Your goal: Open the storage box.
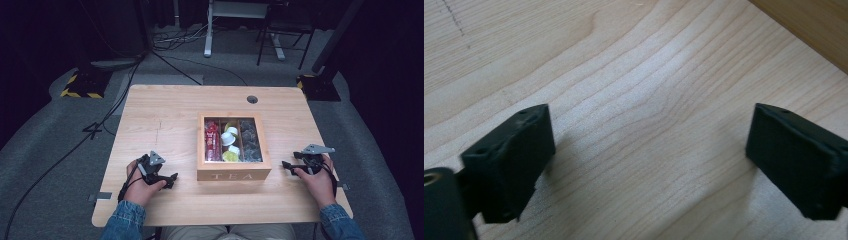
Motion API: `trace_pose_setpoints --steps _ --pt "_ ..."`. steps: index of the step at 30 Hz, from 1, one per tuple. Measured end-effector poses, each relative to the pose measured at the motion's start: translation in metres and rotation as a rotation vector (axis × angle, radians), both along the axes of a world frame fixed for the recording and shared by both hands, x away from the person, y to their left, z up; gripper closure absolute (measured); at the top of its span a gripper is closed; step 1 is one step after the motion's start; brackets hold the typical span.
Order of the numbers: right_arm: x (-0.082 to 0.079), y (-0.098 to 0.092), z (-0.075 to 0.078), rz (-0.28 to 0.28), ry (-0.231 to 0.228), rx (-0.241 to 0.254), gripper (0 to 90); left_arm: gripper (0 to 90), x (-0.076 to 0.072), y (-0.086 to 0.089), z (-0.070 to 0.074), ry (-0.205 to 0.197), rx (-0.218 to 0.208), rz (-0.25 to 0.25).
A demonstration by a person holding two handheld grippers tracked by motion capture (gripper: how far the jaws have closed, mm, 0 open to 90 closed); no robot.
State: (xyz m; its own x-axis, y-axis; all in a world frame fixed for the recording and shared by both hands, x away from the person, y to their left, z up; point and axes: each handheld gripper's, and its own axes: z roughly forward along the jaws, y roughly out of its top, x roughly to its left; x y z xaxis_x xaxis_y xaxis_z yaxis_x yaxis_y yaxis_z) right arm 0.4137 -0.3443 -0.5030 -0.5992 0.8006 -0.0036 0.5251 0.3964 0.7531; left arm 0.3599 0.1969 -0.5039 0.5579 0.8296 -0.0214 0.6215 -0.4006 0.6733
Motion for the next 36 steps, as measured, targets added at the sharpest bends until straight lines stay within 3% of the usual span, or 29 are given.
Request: trace_pose_setpoints --steps 3,7,12,15,24,28,29,31,36 --pt "0.000 0.000 0.000 0.000 0.000 0.000 29.4 19.5 -0.001 0.001 0.003 -0.002 -0.003 -0.011" --pt "0.000 0.000 0.000 -0.001 0.000 0.000 29.4 22.5 -0.002 0.001 0.009 0.004 0.005 -0.015" --pt "0.000 0.000 0.000 0.000 0.000 0.000 29.4 24.8 -0.005 -0.001 0.017 0.004 -0.006 -0.019" --pt "0.000 0.000 0.000 0.000 0.000 0.000 29.4 26.2 -0.009 -0.005 0.027 0.026 -0.037 -0.054" --pt "0.000 0.000 0.000 0.000 0.000 0.000 29.4 28.9 -0.018 -0.015 0.046 0.005 -0.026 -0.100" --pt "0.000 0.000 0.000 0.000 0.000 0.000 29.4 29.8 -0.022 -0.020 0.053 -0.002 -0.044 -0.119" --pt "0.000 0.000 0.000 0.000 0.000 0.000 29.4 29.7 -0.023 -0.024 0.056 0.011 -0.092 -0.133" --pt "0.000 0.000 0.000 0.000 -0.001 -0.001 29.4 29.8 -0.024 -0.026 0.058 0.006 -0.109 -0.147" --pt "0.000 0.000 0.000 0.000 0.000 0.000 29.4 30.1 -0.027 -0.032 0.063 -0.014 -0.106 -0.155"
